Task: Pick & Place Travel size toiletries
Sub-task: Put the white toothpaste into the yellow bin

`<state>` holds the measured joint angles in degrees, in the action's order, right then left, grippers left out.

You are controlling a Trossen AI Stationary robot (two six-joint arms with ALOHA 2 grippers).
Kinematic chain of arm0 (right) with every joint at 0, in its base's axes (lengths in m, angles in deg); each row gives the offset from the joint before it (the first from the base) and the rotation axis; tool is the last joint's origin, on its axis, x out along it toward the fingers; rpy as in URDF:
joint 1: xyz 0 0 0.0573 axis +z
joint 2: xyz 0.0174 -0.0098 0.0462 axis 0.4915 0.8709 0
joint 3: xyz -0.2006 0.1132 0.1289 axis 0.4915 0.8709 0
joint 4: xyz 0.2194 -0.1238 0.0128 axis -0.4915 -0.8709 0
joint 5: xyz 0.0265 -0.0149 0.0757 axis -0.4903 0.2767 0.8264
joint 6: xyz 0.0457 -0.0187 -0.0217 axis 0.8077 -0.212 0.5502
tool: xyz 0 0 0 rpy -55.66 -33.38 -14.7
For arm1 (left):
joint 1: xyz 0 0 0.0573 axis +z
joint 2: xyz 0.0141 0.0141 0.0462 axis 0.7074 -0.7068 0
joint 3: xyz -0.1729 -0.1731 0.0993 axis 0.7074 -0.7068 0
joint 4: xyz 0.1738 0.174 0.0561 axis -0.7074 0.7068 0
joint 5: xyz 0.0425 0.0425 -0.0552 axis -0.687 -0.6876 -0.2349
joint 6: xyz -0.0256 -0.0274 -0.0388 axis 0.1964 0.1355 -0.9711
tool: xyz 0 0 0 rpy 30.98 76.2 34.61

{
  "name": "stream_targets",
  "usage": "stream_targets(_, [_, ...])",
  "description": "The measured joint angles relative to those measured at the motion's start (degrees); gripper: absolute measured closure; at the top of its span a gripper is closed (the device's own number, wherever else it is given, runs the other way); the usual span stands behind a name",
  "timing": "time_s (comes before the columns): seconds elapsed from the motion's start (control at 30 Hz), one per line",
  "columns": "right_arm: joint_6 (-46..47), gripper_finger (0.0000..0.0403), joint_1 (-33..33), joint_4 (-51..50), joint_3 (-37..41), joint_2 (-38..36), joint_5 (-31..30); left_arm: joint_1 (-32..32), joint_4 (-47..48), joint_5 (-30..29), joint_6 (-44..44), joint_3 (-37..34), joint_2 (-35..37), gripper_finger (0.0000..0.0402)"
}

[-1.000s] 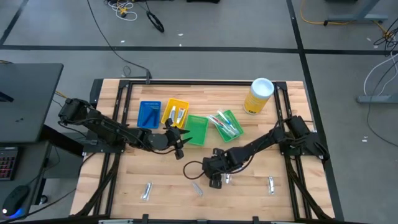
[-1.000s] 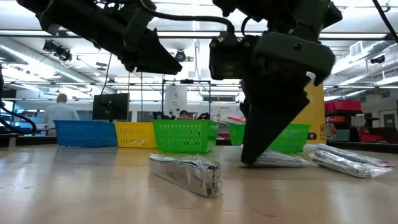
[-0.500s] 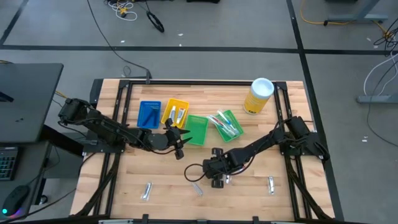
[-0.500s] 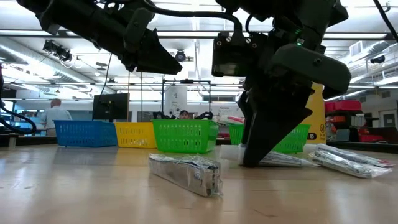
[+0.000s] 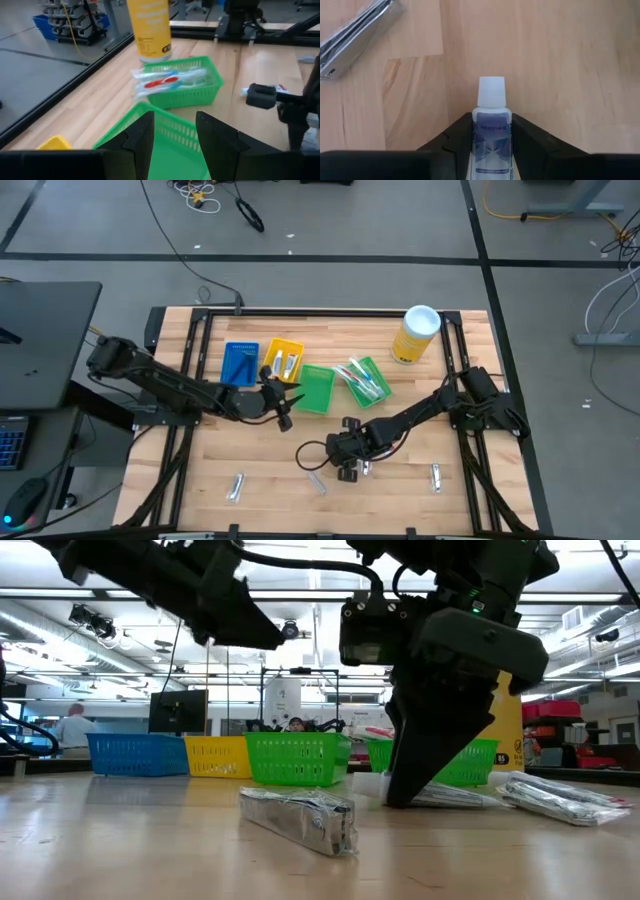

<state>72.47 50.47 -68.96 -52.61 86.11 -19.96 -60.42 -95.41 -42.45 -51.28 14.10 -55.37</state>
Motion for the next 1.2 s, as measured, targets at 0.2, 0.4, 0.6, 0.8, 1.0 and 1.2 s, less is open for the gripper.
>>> stream_targets(0.2, [-0.46, 0.0272, -0.23, -0.14, 0.24, -1.35, -2.16, 0.01, 7.02, 0.34, -0.52, 0.0, 7.32, 0.0248])
stream_targets(0.4, [-1.09, 0.0272, -2.26, 0.53, 0.24, -2.43, -4.87, 0.01, 7.79, 0.36, -0.87, 0.06, 10.77, 0.0248])
stream_targets(0.6, [-4.14, 0.0272, -4.26, 2.93, 0.2, -4.64, -5.8, 0.01, 8.33, 0.34, 0.04, 0.0, 11.2, 0.0248])
stream_targets(0.8, [-13.03, 0.0272, -4.63, 2.47, 0.02, -13.4, -13.91, 0.04, 7.83, -0.15, 0.07, 0.0, 11.2, 0.0248])
stream_targets(1.0, [-21.24, 0.0272, -3.05, 1.6, 0.05, -24.06, -29.72, 0.12, 3.33, 3.41, -2.35, 0.0, 11.17, 0.0248])
stream_targets(1.2, [-36.89, 0.0272, -2.49, 8.69, 1.01, -24.83, -38.69, 1.4, 0.3, 5.87, -6.14, 0.0, 11.17, 0.0248])
